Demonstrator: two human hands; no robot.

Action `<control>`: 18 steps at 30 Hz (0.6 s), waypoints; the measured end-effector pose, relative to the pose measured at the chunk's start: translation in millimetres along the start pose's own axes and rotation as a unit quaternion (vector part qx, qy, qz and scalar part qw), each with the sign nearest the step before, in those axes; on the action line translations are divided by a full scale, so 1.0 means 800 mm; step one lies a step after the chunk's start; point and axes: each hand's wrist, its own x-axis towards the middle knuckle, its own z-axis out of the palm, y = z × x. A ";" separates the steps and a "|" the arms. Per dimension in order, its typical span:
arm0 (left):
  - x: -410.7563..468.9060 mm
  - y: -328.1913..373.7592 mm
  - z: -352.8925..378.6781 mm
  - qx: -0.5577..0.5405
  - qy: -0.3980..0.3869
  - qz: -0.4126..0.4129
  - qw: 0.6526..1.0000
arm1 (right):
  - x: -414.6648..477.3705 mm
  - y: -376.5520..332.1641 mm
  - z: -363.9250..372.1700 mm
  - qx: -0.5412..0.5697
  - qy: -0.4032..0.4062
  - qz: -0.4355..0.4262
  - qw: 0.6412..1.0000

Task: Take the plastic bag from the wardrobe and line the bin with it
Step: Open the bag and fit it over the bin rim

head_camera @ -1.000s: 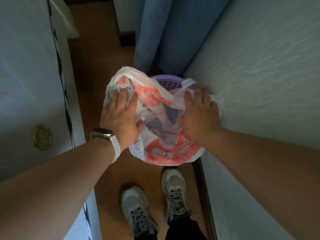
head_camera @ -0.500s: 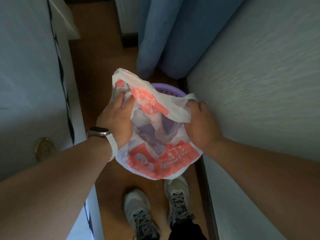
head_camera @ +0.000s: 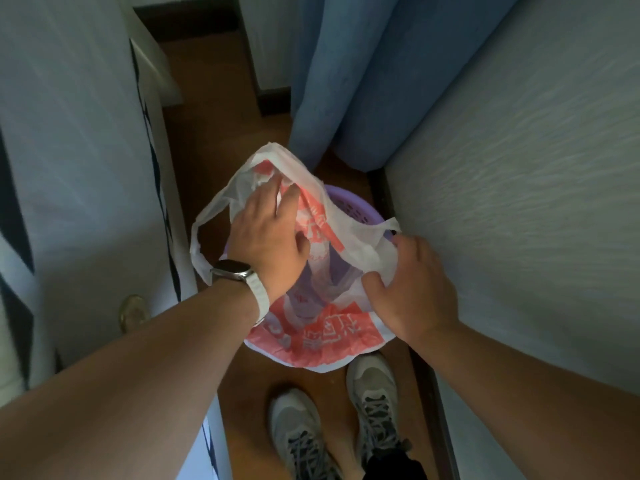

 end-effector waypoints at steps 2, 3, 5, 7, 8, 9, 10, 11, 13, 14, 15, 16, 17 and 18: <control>0.006 -0.006 0.002 0.010 -0.033 -0.007 0.999 | 0.005 -0.003 -0.005 -0.039 0.009 -0.022 0.999; 0.009 -0.009 0.003 0.010 -0.040 -0.013 0.999 | 0.012 -0.005 -0.007 -0.055 0.020 -0.033 0.998; 0.013 -0.014 0.005 0.001 -0.045 -0.026 0.999 | 0.029 -0.012 -0.007 -0.071 0.029 -0.078 0.994; 0.016 -0.016 0.009 0.001 -0.047 -0.026 0.999 | 0.046 -0.020 -0.006 -0.062 -0.006 -0.132 0.989; 0.017 -0.016 0.010 0.005 -0.047 -0.023 0.999 | 0.053 -0.024 -0.005 -0.060 -0.031 -0.153 0.986; 0.017 -0.017 0.011 0.008 -0.046 -0.019 0.999 | 0.059 -0.028 -0.004 -0.066 -0.053 -0.168 0.982; 0.018 -0.018 0.011 0.013 -0.044 -0.015 0.999 | 0.064 -0.029 -0.002 -0.073 -0.070 -0.179 0.979; 0.017 -0.018 0.012 0.016 -0.042 -0.011 0.999 | 0.068 -0.030 -0.001 -0.075 -0.083 -0.184 0.976; 0.017 -0.020 0.014 0.015 -0.041 -0.002 0.999 | 0.074 -0.028 0.001 -0.062 -0.095 -0.183 0.977; 0.018 -0.022 0.016 0.013 -0.041 0.004 0.999 | 0.076 -0.026 0.001 -0.052 -0.082 -0.176 0.980; 0.018 -0.023 0.017 0.011 -0.038 0.009 0.999 | 0.078 -0.023 0.000 -0.045 -0.056 -0.162 0.984; 0.018 -0.024 0.018 0.010 -0.034 0.014 0.999 | 0.080 -0.020 -0.002 -0.036 -0.024 -0.136 0.990; 0.017 -0.025 0.020 0.010 -0.029 0.015 0.999 | 0.083 -0.016 -0.005 -0.028 0.009 -0.104 0.994; 0.016 -0.026 0.023 0.012 -0.026 0.013 1.000 | 0.085 -0.011 -0.008 -0.022 0.037 -0.073 0.996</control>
